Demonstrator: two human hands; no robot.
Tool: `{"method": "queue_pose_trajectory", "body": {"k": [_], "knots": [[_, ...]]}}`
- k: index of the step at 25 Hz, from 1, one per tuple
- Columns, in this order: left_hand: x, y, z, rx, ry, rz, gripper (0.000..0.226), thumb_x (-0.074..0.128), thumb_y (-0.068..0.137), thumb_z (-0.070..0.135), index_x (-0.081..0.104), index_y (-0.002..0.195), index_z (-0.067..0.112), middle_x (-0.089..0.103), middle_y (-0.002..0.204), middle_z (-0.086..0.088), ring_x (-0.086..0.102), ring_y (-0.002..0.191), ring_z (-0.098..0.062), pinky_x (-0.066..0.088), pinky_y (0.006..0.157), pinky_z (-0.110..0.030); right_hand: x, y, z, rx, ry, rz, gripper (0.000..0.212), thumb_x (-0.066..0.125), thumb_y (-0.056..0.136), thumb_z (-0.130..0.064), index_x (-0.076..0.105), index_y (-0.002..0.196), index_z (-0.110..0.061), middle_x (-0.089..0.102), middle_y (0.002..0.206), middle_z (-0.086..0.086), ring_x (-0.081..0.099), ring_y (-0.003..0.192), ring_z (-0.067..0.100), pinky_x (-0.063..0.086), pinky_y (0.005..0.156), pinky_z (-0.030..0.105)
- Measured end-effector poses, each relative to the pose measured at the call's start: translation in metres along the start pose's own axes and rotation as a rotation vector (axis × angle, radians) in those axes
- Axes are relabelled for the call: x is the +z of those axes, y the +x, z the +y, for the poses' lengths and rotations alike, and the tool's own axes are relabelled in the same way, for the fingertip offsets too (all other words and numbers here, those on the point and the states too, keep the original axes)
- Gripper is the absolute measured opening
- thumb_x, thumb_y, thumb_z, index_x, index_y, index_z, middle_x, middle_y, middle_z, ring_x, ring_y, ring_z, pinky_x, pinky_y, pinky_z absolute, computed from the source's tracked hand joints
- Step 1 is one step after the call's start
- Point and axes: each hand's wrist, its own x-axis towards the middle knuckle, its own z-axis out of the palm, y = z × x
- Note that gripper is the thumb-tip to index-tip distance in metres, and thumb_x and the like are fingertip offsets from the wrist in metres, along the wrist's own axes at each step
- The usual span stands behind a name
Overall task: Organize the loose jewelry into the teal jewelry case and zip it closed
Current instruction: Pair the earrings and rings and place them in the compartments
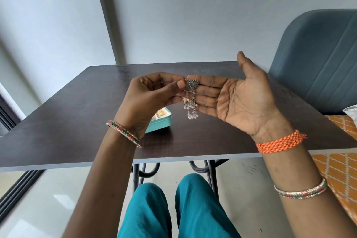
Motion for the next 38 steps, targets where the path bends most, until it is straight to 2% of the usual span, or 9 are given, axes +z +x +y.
{"method": "queue_pose_trajectory", "body": {"k": [8, 13, 15, 21, 26, 29, 34, 38], "knots": [[0.001, 0.000, -0.005, -0.027, -0.038, 0.014, 0.020, 0.068, 0.063, 0.015, 0.067, 0.081, 0.006, 0.070, 0.065, 0.000, 0.064, 0.058, -0.007, 0.055, 0.063, -0.017, 0.000, 0.003, 0.000, 0.015, -0.082, 0.035, 0.077, 0.026, 0.088, -0.062, 0.072, 0.099, -0.001, 0.071, 0.105, 0.017, 0.063, 0.113, 0.028, 0.035, 0.108, 0.044], [-0.001, 0.000, -0.009, -0.020, -0.010, 0.022, 0.020, 0.068, 0.064, 0.016, 0.068, 0.081, 0.006, 0.069, 0.066, 0.000, 0.063, 0.060, -0.008, 0.055, 0.064, -0.017, 0.003, 0.006, 0.003, -0.008, -0.198, 0.097, 0.046, 0.051, 0.075, -0.040, 0.074, 0.096, -0.006, 0.074, 0.099, 0.011, 0.066, 0.103, 0.021, 0.038, 0.107, 0.042], [-0.002, 0.000, -0.010, -0.015, -0.007, 0.019, 0.019, 0.068, 0.064, 0.016, 0.068, 0.081, 0.006, 0.069, 0.066, 0.000, 0.063, 0.060, -0.008, 0.055, 0.064, -0.017, 0.004, 0.007, 0.005, -0.028, -0.233, 0.124, 0.040, 0.056, 0.071, -0.034, 0.074, 0.094, -0.007, 0.074, 0.098, 0.009, 0.067, 0.102, 0.020, 0.039, 0.107, 0.043], [-0.005, 0.000, -0.011, -0.006, -0.001, 0.011, 0.019, 0.068, 0.065, 0.016, 0.068, 0.081, 0.006, 0.069, 0.067, -0.001, 0.063, 0.061, -0.008, 0.055, 0.065, -0.018, 0.005, 0.007, 0.007, -0.049, -0.250, 0.108, 0.031, 0.059, 0.071, -0.026, 0.075, 0.093, -0.010, 0.075, 0.096, 0.006, 0.067, 0.102, 0.019, 0.042, 0.104, 0.040], [-0.009, -0.001, -0.018, -0.022, 0.035, 0.050, 0.013, 0.069, 0.069, 0.012, 0.068, 0.081, 0.005, 0.071, 0.066, -0.001, 0.065, 0.060, -0.008, 0.056, 0.065, -0.018, 0.007, 0.013, 0.018, -0.088, -0.296, 0.139, 0.023, 0.060, 0.082, -0.003, 0.071, 0.102, -0.008, 0.074, 0.095, 0.012, 0.071, 0.092, 0.021, 0.056, 0.086, 0.032], [-0.012, -0.002, -0.024, -0.027, 0.115, 0.077, 0.004, 0.066, 0.080, 0.002, 0.066, 0.082, 0.005, 0.069, 0.064, 0.001, 0.064, 0.058, -0.006, 0.055, 0.062, -0.016, 0.010, 0.021, 0.028, -0.093, -0.313, 0.181, 0.020, 0.059, 0.086, -0.002, 0.070, 0.102, -0.008, 0.074, 0.091, 0.010, 0.072, 0.088, 0.021, 0.057, 0.082, 0.031], [-0.023, 0.001, -0.028, 0.038, 0.268, 0.159, 0.005, 0.067, 0.082, 0.004, 0.068, 0.079, 0.008, 0.068, 0.059, 0.005, 0.063, 0.056, -0.003, 0.053, 0.058, -0.014, 0.015, 0.039, 0.038, -0.114, -0.360, 0.192, 0.019, 0.060, 0.087, -0.004, 0.070, 0.102, -0.008, 0.074, 0.091, 0.008, 0.072, 0.085, 0.019, 0.058, 0.079, 0.028], [-0.043, 0.006, -0.027, 0.041, 0.277, 0.217, 0.006, 0.065, 0.083, 0.004, 0.068, 0.081, 0.009, 0.068, 0.071, -0.005, 0.061, 0.059, -0.005, 0.055, 0.064, -0.018, 0.017, 0.059, 0.041, -0.112, -0.287, 0.167, 0.018, 0.059, 0.088, -0.002, 0.070, 0.101, -0.007, 0.074, 0.091, 0.008, 0.071, 0.085, 0.018, 0.057, 0.083, 0.031]]}}
